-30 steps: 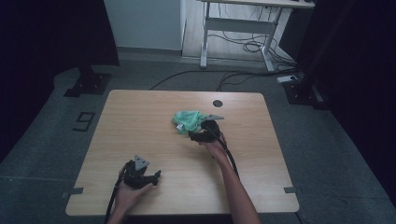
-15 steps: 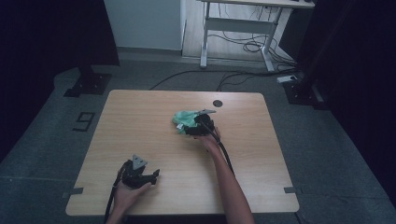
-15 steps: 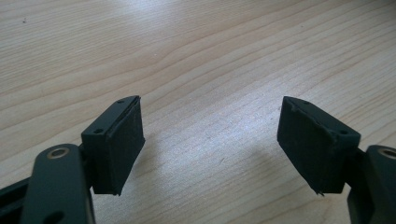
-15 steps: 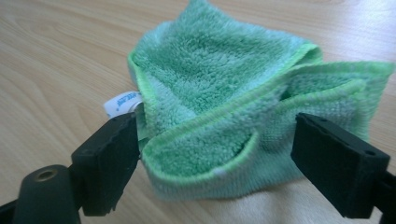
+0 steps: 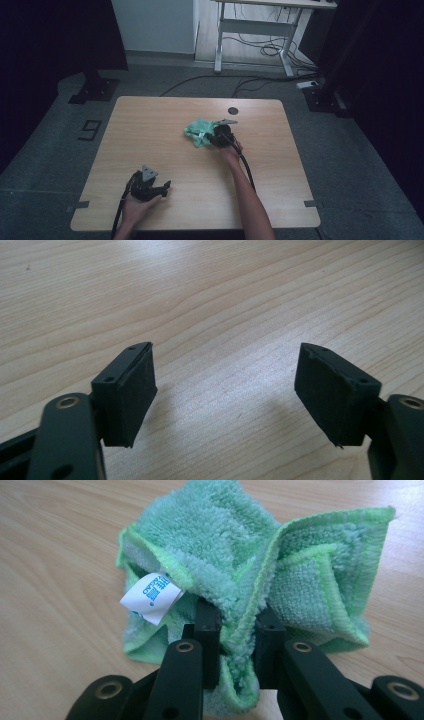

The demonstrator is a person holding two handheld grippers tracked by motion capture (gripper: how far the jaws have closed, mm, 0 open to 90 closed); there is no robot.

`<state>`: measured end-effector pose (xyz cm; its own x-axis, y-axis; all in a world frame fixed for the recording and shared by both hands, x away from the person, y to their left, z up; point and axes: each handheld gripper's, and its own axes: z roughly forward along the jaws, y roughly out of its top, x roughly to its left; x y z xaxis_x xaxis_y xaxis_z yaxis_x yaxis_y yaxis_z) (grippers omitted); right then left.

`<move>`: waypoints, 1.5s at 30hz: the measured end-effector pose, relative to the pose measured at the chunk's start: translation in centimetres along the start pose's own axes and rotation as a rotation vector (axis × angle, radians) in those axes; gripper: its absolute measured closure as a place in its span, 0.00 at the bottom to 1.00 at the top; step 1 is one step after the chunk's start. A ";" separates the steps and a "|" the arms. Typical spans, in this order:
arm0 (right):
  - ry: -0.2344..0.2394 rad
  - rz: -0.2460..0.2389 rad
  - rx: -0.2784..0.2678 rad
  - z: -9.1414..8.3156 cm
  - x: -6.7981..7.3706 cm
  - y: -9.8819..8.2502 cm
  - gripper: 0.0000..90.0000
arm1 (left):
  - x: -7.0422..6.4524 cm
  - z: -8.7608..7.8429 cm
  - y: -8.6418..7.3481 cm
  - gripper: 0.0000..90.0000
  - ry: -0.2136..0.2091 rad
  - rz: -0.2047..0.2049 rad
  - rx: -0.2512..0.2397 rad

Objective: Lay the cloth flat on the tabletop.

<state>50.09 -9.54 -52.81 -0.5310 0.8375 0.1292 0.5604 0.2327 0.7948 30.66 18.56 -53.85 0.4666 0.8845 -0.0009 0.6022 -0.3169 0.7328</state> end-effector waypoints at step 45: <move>0.150 -0.044 -0.145 -9.9 3.4 -6.1 0.87 | -0.1 -0.5 0.0 0.34 -0.015 -0.011 -0.018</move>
<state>38.56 -13.07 -51.34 -0.6474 0.7428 0.1707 0.4430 0.1845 0.8773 30.29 18.63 -53.56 0.4699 0.8825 -0.0193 0.5955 -0.3008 0.7450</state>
